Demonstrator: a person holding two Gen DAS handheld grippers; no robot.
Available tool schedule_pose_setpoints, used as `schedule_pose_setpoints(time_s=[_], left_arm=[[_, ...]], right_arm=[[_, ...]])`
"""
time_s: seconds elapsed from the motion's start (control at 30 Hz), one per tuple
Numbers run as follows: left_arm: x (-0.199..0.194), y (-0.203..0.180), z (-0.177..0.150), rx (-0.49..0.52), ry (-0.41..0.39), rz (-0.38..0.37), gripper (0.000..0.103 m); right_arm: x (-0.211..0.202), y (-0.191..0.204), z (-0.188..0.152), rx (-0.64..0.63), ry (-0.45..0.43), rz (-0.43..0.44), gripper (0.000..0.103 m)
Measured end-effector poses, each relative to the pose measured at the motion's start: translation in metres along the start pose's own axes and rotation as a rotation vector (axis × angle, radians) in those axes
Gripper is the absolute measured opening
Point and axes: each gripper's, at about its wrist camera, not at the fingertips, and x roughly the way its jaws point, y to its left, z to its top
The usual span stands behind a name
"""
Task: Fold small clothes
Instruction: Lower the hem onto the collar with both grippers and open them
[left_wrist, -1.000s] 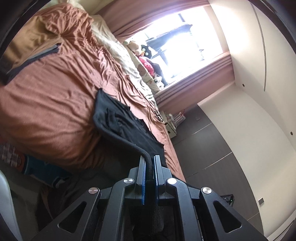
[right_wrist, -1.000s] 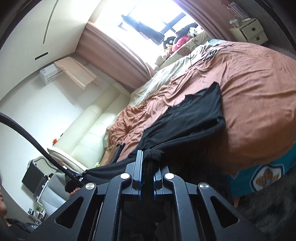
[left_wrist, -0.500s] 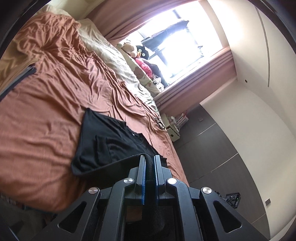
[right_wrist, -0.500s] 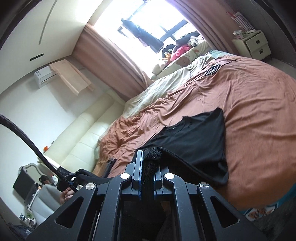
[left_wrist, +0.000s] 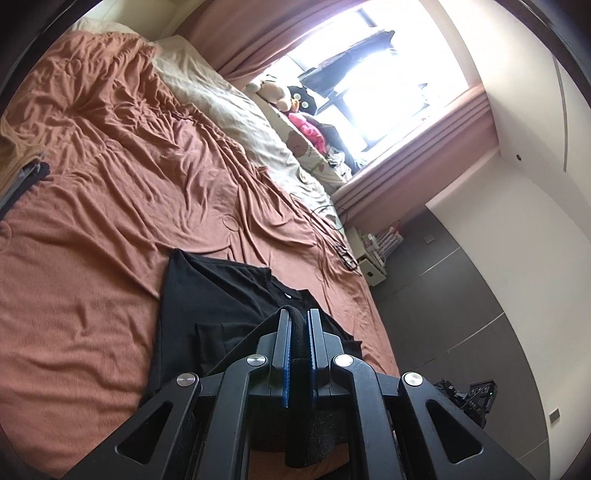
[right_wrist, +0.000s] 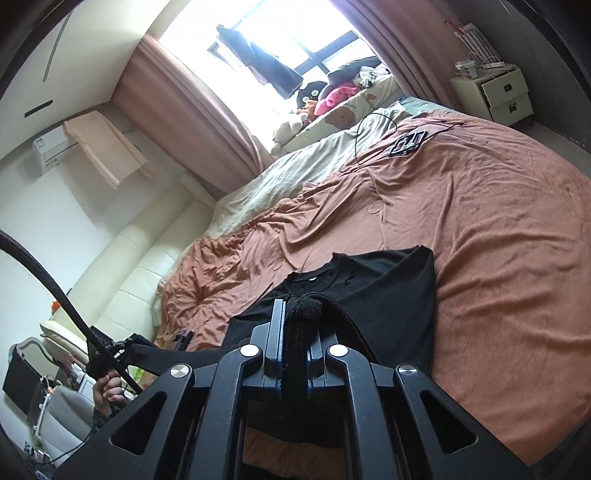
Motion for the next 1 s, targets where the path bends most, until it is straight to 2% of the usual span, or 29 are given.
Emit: schedule_pose_setpoints(time_s=[0.17,0.5,1.0], left_arm=[[0.027,0.003,0.019,0.007,0.014,0.042,0.008],[0.083,0.024,0.042,0.001,0.062,0.121,0.008],[0.173,0.080,0.051,-0.023,0.169,0.256,0.008]], right_arm=[[0.025,0.005,0.024,0.004,0.014,-0.023,0.005],[0.075,-0.012,0.054,0.033,0.066,-0.076,0.005],[0.159,-0.048,0.070,0.099,0.186,-0.174,0.005]])
